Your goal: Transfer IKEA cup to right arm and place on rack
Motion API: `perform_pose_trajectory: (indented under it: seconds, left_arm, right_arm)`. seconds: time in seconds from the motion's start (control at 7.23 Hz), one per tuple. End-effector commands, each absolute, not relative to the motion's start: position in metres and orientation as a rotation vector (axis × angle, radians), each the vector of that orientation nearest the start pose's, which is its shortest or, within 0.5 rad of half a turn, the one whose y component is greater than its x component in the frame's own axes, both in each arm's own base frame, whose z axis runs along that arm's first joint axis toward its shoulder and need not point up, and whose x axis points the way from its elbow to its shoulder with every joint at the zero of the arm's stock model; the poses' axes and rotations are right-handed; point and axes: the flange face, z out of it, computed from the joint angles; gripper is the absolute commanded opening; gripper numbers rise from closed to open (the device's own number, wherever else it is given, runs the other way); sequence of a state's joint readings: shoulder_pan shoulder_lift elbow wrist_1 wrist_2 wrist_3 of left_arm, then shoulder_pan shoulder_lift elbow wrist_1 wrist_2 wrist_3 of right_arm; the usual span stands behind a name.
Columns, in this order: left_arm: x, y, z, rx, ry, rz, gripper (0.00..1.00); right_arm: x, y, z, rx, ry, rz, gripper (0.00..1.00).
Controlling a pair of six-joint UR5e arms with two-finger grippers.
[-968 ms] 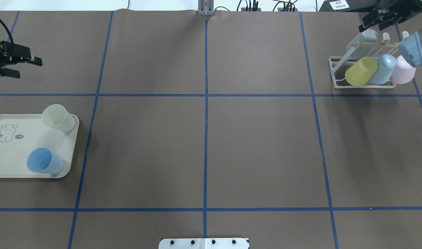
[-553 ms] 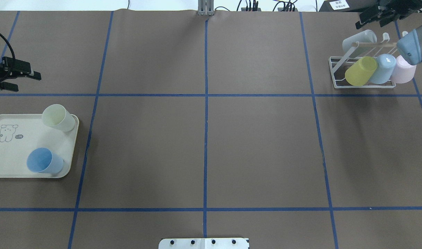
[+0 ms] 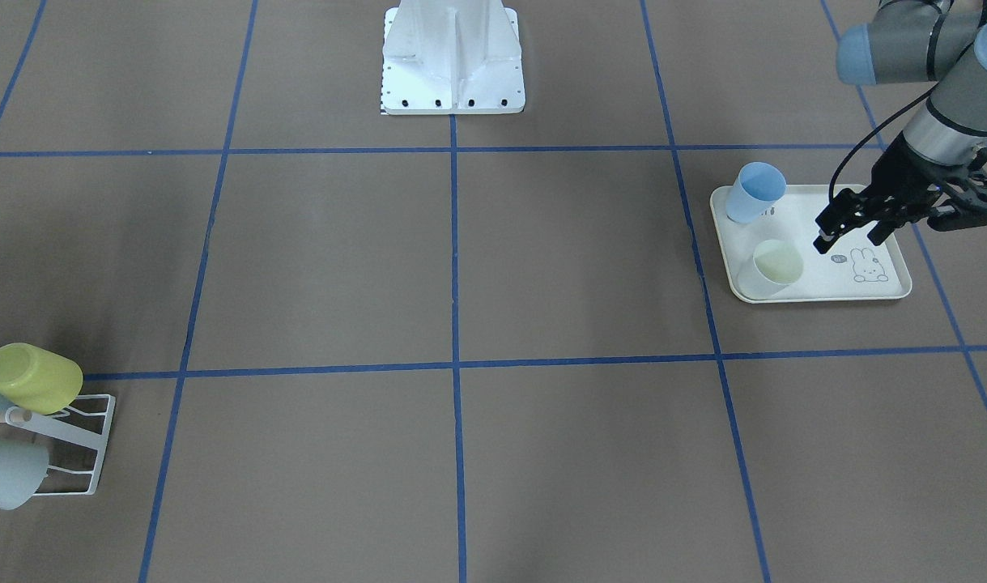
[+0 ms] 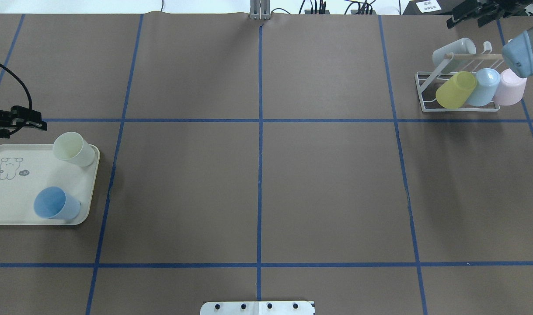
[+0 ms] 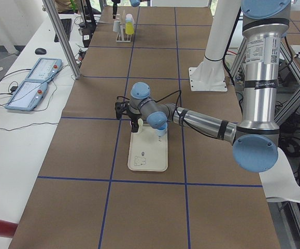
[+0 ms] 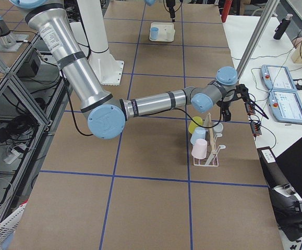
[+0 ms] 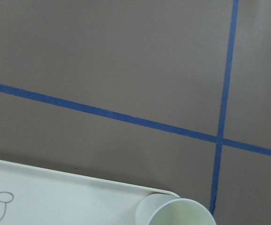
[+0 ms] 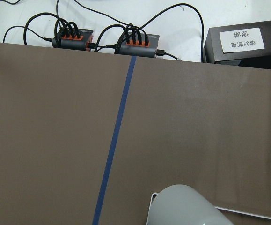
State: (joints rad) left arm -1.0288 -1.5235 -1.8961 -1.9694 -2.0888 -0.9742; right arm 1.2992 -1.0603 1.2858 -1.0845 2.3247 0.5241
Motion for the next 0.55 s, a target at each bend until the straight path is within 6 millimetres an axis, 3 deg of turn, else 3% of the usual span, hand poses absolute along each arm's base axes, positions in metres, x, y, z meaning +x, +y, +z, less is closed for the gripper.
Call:
perform_pose_trajectory:
  seconds: [0.0, 0.42]
  left_arm:
    - [0.174, -0.429, 0.511, 0.099, 0.716, -0.150, 1.00]
    - [0.191, -0.408, 0.501, -0.001, 0.854, -0.046, 1.00]
  right_arm:
    - [-0.128, -0.703, 0.434, 0.343, -0.927, -0.032, 0.99]
    - [-0.128, -0.703, 0.434, 0.344, -0.928, -0.031, 0.99]
